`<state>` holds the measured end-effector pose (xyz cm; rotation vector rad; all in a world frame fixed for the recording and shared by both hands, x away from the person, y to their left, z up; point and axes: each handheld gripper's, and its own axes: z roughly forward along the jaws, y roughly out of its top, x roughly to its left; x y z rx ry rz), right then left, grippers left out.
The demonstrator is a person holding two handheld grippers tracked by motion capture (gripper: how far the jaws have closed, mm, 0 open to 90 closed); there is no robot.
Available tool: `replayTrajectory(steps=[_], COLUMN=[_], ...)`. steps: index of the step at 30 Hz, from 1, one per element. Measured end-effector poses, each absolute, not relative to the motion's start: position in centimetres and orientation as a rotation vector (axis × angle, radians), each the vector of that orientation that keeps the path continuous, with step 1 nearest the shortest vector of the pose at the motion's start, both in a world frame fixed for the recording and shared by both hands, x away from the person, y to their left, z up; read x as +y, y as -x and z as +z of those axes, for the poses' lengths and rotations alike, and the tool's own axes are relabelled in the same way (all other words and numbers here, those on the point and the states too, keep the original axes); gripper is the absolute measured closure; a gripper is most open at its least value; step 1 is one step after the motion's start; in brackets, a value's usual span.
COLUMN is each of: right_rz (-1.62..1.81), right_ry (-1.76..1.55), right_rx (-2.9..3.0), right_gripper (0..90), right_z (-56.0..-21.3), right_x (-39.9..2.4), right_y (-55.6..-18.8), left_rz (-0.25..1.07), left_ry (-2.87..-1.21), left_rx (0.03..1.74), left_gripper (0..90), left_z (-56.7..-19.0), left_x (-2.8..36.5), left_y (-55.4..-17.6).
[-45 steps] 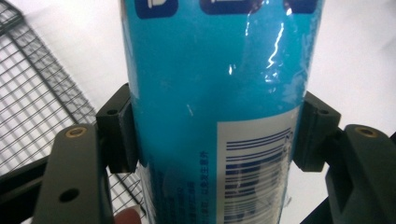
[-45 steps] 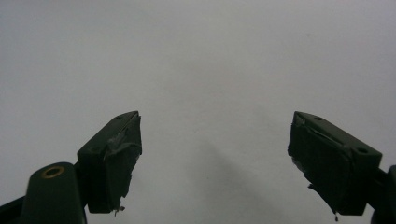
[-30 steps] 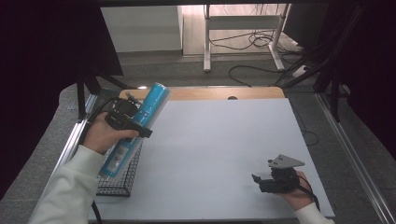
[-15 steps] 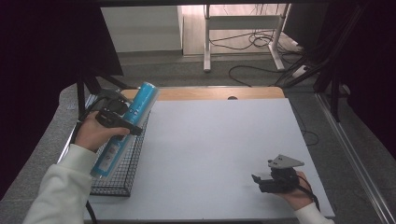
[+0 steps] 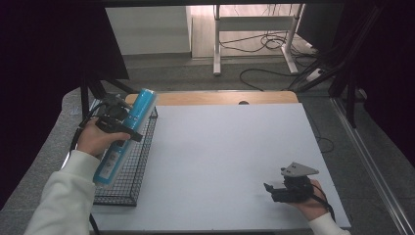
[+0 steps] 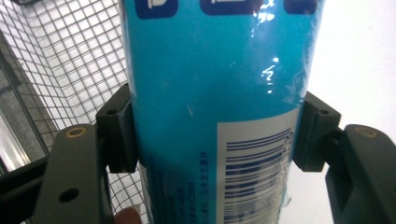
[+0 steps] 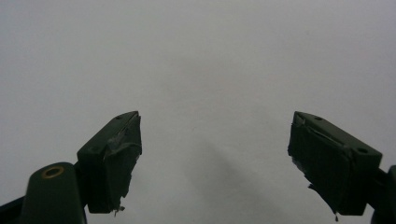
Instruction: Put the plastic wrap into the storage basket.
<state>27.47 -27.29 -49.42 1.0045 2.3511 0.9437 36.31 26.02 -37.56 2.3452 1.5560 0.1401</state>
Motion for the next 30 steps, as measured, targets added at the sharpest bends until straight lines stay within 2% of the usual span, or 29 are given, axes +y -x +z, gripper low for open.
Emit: replayTrajectory(steps=[18,30], right_rz=[0.925,0.918], right_ry=[-1.0,-0.995], right_rx=[2.358,2.362], right_gripper=[17.8,17.8], right_z=[-49.7,-49.7], right_x=[-27.2,-27.2], right_y=[-27.5,-27.6], left_rz=[0.084,0.103], left_ry=[-2.295,-2.305], left_rx=[1.745,1.823], left_gripper=[32.0,31.9], left_z=[-42.3,-45.2], left_x=[28.8,28.7], left_y=[-38.2,-39.0])
